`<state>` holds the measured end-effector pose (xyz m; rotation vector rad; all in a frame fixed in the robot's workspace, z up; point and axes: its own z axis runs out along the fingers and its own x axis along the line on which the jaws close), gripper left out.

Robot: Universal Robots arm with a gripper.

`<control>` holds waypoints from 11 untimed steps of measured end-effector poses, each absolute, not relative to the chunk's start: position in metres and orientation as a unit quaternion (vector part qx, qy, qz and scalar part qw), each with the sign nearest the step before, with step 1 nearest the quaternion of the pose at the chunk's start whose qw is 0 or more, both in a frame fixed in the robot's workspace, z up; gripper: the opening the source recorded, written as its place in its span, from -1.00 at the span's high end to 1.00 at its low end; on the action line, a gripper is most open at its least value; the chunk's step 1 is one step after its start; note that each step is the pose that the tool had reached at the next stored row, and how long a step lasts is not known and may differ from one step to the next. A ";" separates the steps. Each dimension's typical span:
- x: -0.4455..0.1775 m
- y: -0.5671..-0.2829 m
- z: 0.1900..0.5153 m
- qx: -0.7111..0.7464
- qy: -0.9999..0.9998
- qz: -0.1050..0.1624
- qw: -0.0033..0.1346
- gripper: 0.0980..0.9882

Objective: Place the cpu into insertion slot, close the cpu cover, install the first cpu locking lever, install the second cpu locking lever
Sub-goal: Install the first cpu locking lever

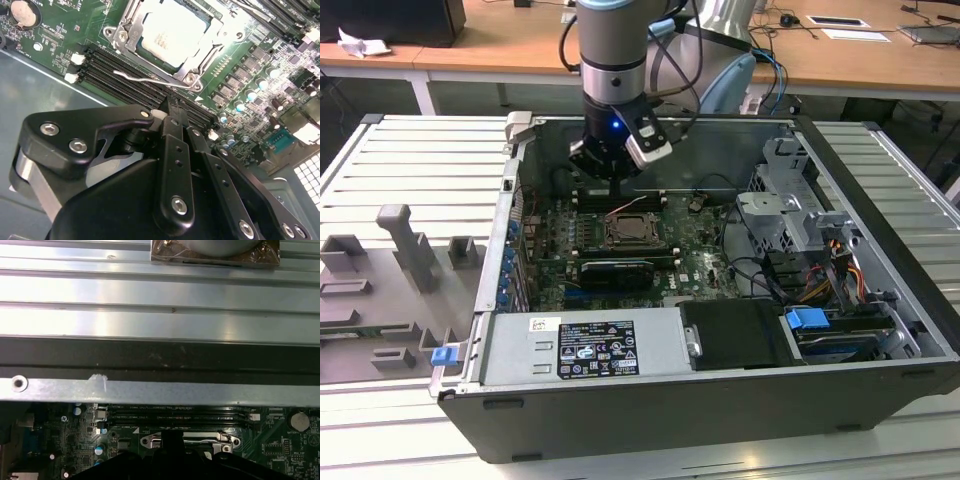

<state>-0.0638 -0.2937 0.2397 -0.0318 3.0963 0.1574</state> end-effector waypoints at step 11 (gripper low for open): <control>-0.060 -0.294 0.235 -0.010 0.998 0.051 0.021 0.98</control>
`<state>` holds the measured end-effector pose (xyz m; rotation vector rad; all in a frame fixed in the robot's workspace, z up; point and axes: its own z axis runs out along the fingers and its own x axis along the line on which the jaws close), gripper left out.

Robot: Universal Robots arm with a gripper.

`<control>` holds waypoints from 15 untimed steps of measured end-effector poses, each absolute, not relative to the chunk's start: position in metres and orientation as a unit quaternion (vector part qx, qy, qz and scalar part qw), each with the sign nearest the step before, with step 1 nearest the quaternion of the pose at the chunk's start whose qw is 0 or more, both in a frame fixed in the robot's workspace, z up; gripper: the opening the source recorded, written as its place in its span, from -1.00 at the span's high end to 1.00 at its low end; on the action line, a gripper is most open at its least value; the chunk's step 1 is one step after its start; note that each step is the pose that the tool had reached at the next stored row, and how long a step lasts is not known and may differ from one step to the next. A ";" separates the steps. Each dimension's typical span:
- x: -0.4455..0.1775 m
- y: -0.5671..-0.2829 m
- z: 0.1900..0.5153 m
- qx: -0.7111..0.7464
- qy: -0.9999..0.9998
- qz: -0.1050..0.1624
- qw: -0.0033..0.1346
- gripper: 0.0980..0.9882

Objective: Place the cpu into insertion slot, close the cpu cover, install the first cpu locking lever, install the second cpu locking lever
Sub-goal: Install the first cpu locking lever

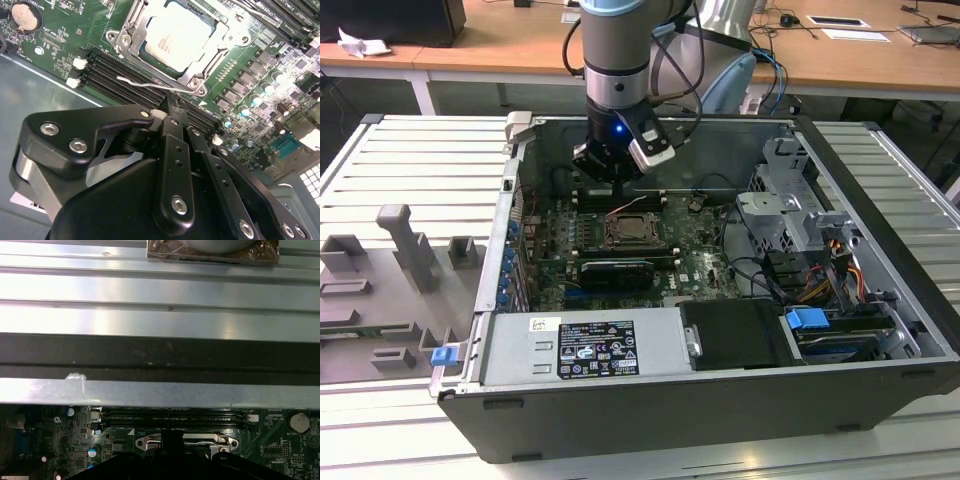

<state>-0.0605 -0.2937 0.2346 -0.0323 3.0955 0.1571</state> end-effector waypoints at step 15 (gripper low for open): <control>-0.057 -0.294 0.234 -0.015 0.998 0.051 0.021 0.98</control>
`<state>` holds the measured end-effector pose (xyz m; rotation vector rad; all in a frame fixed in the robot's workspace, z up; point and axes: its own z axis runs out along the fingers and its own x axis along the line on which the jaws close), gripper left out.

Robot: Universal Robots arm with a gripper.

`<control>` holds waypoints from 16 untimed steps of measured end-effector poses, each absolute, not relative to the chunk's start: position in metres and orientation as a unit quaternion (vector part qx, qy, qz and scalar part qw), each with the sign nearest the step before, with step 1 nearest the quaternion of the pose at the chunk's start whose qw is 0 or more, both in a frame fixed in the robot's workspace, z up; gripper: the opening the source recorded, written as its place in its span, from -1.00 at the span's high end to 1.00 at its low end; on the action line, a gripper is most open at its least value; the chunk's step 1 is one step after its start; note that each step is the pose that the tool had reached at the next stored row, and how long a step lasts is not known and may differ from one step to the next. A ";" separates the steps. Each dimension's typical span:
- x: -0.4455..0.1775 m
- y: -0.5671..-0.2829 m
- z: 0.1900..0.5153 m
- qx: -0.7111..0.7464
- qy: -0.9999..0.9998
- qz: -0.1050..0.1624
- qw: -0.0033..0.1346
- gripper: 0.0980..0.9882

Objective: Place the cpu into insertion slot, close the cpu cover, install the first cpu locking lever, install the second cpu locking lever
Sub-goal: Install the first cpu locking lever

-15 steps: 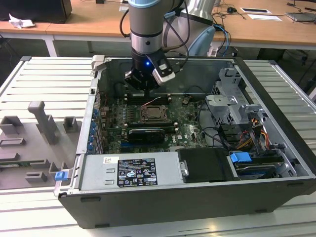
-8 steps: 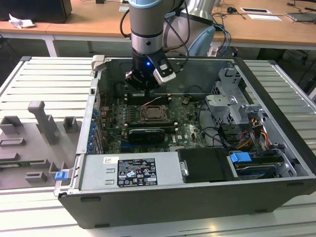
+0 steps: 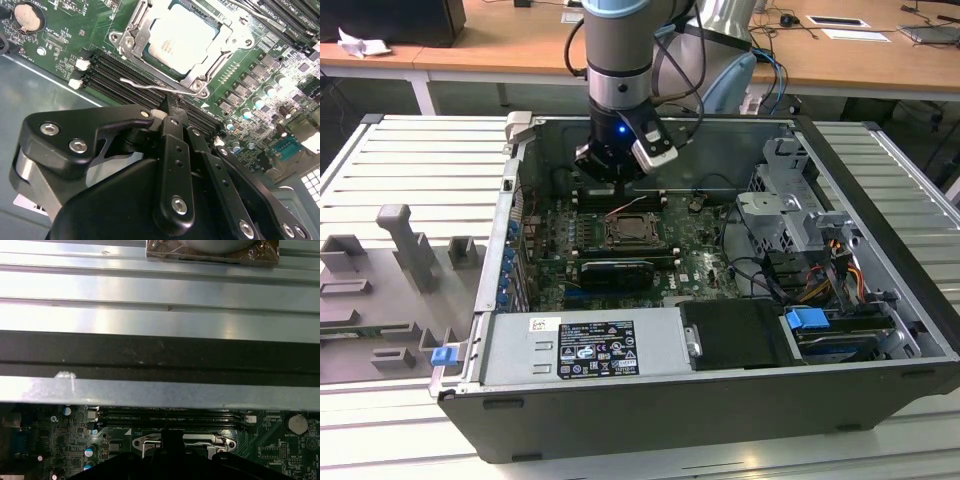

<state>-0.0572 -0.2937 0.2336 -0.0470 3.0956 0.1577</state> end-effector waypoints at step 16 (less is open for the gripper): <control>-0.044 -0.293 0.230 -0.043 0.998 0.051 0.020 0.98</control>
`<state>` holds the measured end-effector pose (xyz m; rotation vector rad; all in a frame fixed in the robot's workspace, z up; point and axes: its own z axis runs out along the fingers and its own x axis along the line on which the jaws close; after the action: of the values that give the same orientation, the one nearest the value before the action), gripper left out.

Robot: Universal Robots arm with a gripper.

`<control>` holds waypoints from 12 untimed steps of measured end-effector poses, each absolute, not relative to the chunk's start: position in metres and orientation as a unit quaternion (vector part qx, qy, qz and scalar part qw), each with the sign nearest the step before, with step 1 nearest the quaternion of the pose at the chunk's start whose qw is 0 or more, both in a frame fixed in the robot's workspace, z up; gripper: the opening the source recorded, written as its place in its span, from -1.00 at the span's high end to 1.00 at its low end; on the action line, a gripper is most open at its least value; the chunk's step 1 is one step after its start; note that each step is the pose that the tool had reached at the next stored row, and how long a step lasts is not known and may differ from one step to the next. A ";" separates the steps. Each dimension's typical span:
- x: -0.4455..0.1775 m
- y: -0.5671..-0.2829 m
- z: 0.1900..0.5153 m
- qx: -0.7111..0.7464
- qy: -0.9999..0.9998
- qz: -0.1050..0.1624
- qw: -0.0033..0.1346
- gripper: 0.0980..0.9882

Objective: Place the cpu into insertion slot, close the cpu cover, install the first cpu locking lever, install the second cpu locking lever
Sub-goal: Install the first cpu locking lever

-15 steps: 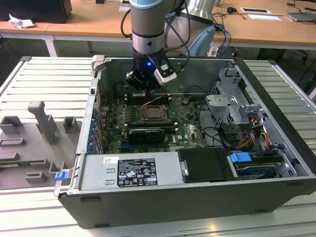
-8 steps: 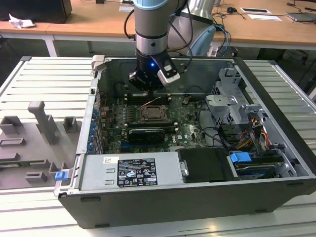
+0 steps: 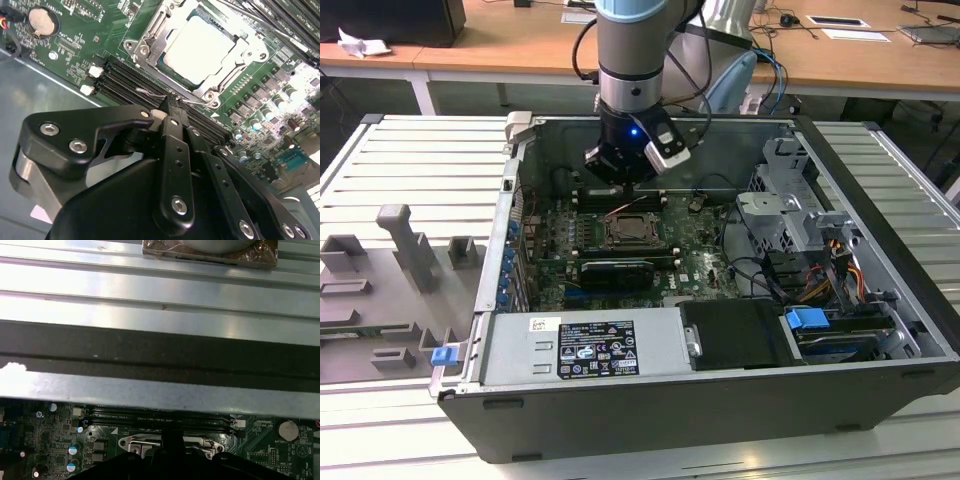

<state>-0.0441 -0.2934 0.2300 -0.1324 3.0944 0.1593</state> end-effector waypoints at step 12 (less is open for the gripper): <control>-0.035 -0.287 0.226 -0.045 0.998 0.049 0.020 0.98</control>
<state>-0.0354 -0.2875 0.2262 -0.1383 3.0948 0.1534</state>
